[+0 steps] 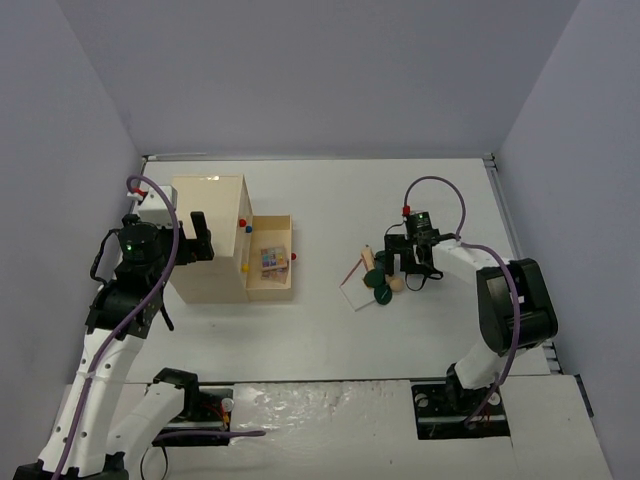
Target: Organize the makeup
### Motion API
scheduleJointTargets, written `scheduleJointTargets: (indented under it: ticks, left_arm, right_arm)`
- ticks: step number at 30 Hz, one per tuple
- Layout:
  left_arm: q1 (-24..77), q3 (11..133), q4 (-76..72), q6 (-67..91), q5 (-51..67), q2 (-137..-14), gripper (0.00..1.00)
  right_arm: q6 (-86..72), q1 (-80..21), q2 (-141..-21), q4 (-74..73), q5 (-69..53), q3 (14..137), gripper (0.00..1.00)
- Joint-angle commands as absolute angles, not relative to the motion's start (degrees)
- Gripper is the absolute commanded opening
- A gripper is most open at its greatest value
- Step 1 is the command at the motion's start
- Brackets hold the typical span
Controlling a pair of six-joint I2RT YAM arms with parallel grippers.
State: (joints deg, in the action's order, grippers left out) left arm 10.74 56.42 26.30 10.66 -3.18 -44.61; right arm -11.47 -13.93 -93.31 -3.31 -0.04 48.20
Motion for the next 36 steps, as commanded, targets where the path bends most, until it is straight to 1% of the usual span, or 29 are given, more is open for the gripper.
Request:
scheduleJointTargets:
  ticks: [1,5,7,8,10,13,14,19,25,30,33,36]
  left_arm:
    - [10.37,58.10,22.82,10.90,-2.64,-44.82,0.97]
    - [10.37,58.10,22.76,10.90,-2.64,-44.91,0.97]
    - [10.37,58.10,22.85,10.98,-2.72,-44.91,0.97]
    - [10.37,58.10,22.85,10.93,-2.66,-44.91,0.97]
    - [10.37,58.10,22.77,11.06,-2.64,-44.91,0.97]
    - [10.37,58.10,22.76,11.06,-2.46,-45.00,0.97]
    - [10.37,58.10,22.76,11.00,-2.46,-45.00,0.97]
    - [10.37,58.10,22.76,11.01,-2.37,-44.82,0.97]
    - [10.37,58.10,22.76,11.05,-2.44,-44.74,0.97]
    - [10.37,58.10,22.76,10.90,-2.45,-44.75,0.97]
    - [10.37,58.10,22.76,10.81,-2.37,-44.65,0.97]
    - [10.37,58.10,22.68,10.81,-2.29,-44.65,0.97]
  right_arm:
    - [-10.84,-15.12,-94.65,-4.66,-0.65,50.07,1.00]
    - [-11.42,-14.67,-95.97,-5.01,1.75,50.45,0.98]
    - [-11.61,-13.82,-96.15,-4.92,2.67,50.53,0.93]
    - [-11.66,-13.17,-96.15,-4.92,3.05,50.48,0.88]
    - [-11.85,-12.05,-96.07,-5.00,3.64,50.61,0.74]
    - [-11.95,-11.27,-95.80,-5.00,5.36,51.11,0.58]
    - [-11.95,-11.25,-95.73,-5.01,5.80,51.36,0.57]
    - [-11.48,-11.16,-96.42,-4.83,7.95,53.94,0.41]
    - [-10.89,-11.07,-93.70,-4.02,8.56,56.49,0.35]
    - [-5.70,-13.25,-88.78,-2.78,5.92,59.35,0.26]
    - [-1.89,-16.87,-85.03,-1.85,3.29,61.79,0.24]
    - [4.99,-23.33,-83.62,-0.79,-0.60,66.13,0.24]
